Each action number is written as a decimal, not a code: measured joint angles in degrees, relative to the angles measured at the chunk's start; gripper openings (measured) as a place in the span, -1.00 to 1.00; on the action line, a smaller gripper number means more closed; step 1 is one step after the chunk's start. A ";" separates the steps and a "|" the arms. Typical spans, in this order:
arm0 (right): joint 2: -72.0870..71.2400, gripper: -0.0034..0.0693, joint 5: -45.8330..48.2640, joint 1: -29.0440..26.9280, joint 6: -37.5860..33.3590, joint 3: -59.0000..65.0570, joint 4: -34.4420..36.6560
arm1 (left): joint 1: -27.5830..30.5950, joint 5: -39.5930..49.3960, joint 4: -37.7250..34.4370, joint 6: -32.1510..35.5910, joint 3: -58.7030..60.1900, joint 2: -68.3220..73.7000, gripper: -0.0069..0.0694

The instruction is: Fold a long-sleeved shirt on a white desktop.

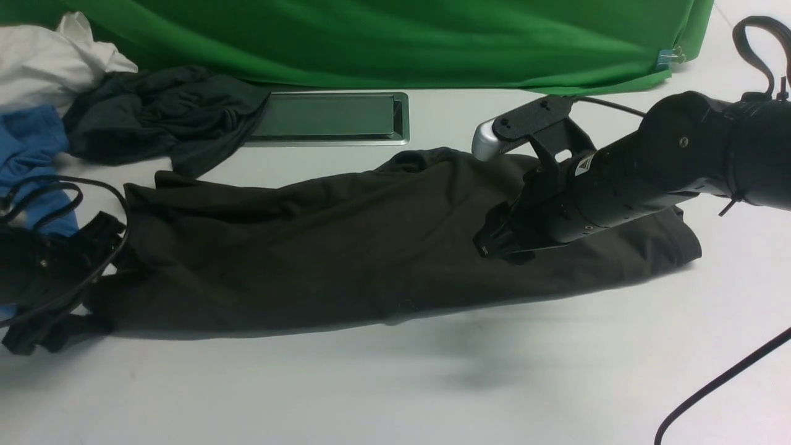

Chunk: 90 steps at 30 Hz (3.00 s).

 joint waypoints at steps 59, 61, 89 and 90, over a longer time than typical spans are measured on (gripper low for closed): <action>-36.64 -0.72 13.27 -3.37 3.02 0.04 -2.21 | -64.61 -4.97 -19.78 28.34 -57.28 35.11 -0.14; -36.64 -0.69 13.74 -3.37 3.02 0.04 -2.80 | -64.41 -4.63 -18.99 28.18 -58.07 34.84 0.12; -14.73 -0.10 -0.19 -9.19 13.52 8.48 -8.37 | -40.62 15.83 6.46 3.71 -39.59 22.77 1.00; -14.15 -0.10 -0.25 -9.54 13.57 8.53 -8.37 | -40.62 15.65 6.03 3.71 -39.60 22.93 1.00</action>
